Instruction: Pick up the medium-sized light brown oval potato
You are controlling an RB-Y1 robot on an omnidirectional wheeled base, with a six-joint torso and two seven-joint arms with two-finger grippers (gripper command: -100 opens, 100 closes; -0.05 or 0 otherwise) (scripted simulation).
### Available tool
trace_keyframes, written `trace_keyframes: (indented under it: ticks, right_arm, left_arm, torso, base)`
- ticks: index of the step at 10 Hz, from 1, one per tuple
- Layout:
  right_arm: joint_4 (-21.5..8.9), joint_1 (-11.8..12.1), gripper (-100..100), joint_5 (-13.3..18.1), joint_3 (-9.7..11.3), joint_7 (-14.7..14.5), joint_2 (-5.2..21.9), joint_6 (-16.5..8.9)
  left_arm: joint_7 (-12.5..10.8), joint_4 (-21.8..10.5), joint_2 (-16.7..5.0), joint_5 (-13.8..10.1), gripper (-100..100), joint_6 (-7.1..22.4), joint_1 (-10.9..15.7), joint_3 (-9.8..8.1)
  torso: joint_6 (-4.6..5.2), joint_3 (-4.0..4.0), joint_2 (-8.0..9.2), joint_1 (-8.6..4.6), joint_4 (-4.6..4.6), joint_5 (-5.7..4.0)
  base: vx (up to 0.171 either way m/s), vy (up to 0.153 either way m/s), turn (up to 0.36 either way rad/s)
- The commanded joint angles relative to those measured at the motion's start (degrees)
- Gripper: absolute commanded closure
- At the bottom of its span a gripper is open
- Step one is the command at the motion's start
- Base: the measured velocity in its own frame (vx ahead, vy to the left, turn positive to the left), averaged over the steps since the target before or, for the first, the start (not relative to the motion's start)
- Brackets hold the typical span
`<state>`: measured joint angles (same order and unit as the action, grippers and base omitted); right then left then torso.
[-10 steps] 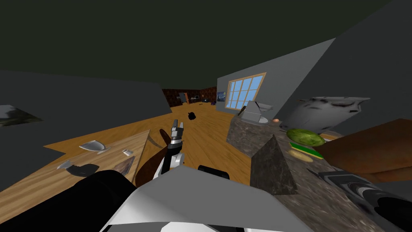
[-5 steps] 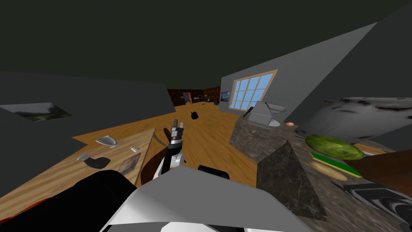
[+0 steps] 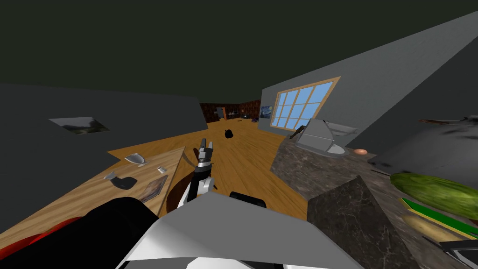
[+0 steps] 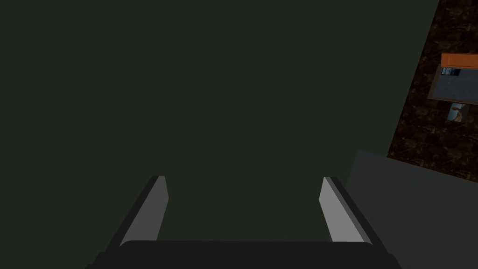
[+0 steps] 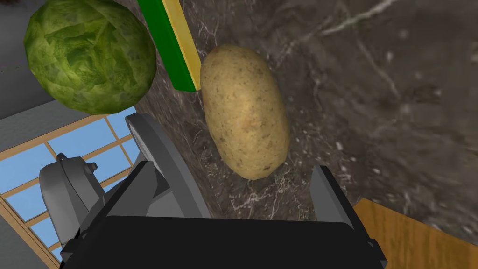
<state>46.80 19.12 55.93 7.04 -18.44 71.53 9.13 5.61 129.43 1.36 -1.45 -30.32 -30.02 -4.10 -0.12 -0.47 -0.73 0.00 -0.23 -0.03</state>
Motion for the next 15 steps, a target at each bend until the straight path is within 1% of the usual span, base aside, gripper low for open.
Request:
trace_keyframes:
  ticks: [1,2,3,4,5,6,10,11,12,13,14,15]
  right_arm:
    - [-1.84,-1.03,-100,0.87,0.76,-0.43,-0.77,0.19]
    - [-1.62,-1.02,-100,0.71,0.3,-0.52,-0.87,0.16]
    - [-1.86,-1.18,0,0.79,0.3,-0.75,-0.98,0.3]
    - [-2.07,-1.86,-100,0.73,0.36,-1.38,-2.63,-1.21]
    - [-1.6,-1.44,-100,0.71,0.89,-0.49,-1.55,-0.64]
    - [-1.55,-1.49,100,0.7,0.97,-0.41,-1.61,-0.94]
    - [-1.56,-1.47,100,0.7,0.95,-0.42,-1.59,-0.9]
    - [-1.56,-1.47,0,0.7,0.95,-0.42,-1.59,-0.9]
    - [-1.05,-0.74,-100,0.48,0.59,-0.35,0.13,-1.84]
    - [-0.65,0.36,-100,0.28,0.65,-0.23,1.34,-2.61]
    - [-0.55,0.8,-100,0.21,0.72,-0.17,1.75,-2.86]
    - [-0.48,2.19,-100,-0.01,1.07,0.1,2.94,-3.51]
  left_arm:
    - [0.0,0.0,0.0,0.0,0,0.0,0.0,0.0]
    - [0.0,0.0,0.0,0.0,0,0.0,0.0,-0.01]
    - [0.0,0.0,0.0,0.0,0,0.0,0.0,0.0]
    - [0.0,0.0,0.0,0.0,0,0.0,0.01,0.0]
    - [0.0,0.0,-0.01,0.0,0,0.0,0.01,-0.01]
    - [0.0,0.0,0.0,0.0,0,0.0,0.01,-0.01]
    - [0.0,0.0,0.0,0.0,0,0.0,0.01,0.0]
    - [0.0,0.0,0.0,0.0,0,0.0,0.01,0.0]
    - [0.0,0.0,0.0,0.0,0,0.0,0.01,0.0]
    - [0.0,0.0,0.01,0.0,0,0.0,0.01,0.0]
    - [0.0,0.0,0.01,0.0,0,0.0,0.02,0.01]
    - [0.0,0.0,0.01,0.0,0,0.0,0.02,0.01]
  torso:
    - [0.0,0.0,0.0,0.0,0.0,0.0]
    - [0.03,0.02,0.06,-0.09,0.0,-0.02]
    - [0.04,0.13,0.25,-0.06,0.05,-0.01]
    - [0.05,0.2,0.37,-0.03,0.08,0.0]
    - [0.02,0.24,0.43,-0.26,0.09,-0.05]
    - [0.06,0.26,0.45,-0.21,0.1,-0.05]
    - [0.03,0.22,0.4,-0.15,0.08,-0.08]
    - [0.03,0.22,0.4,-0.16,0.08,-0.08]
    - [0.03,0.22,0.4,-0.16,0.08,-0.08]
    - [0.02,0.27,0.5,-0.02,0.1,-0.04]
    - [0.04,0.35,0.63,0.18,0.13,0.0]
    - [0.04,0.37,0.66,0.23,0.14,0.02]
  base:
    - [0.094,-0.023,0.057]
    - [0.03,-0.012,0.005]
    - [0.008,-0.002,0.002]
    - [-0.003,-0.078,0.082]
    - [-0.003,-0.052,0.034]
    - [0.0,-0.006,-0.003]
    - [0.0,0.0,0.0]
    - [0.0,0.0,0.0]
    - [-0.036,0.043,0.018]
    - [-0.076,0.101,0.038]
    - [-0.069,0.102,0.025]
    - [-0.07,0.073,0.072]
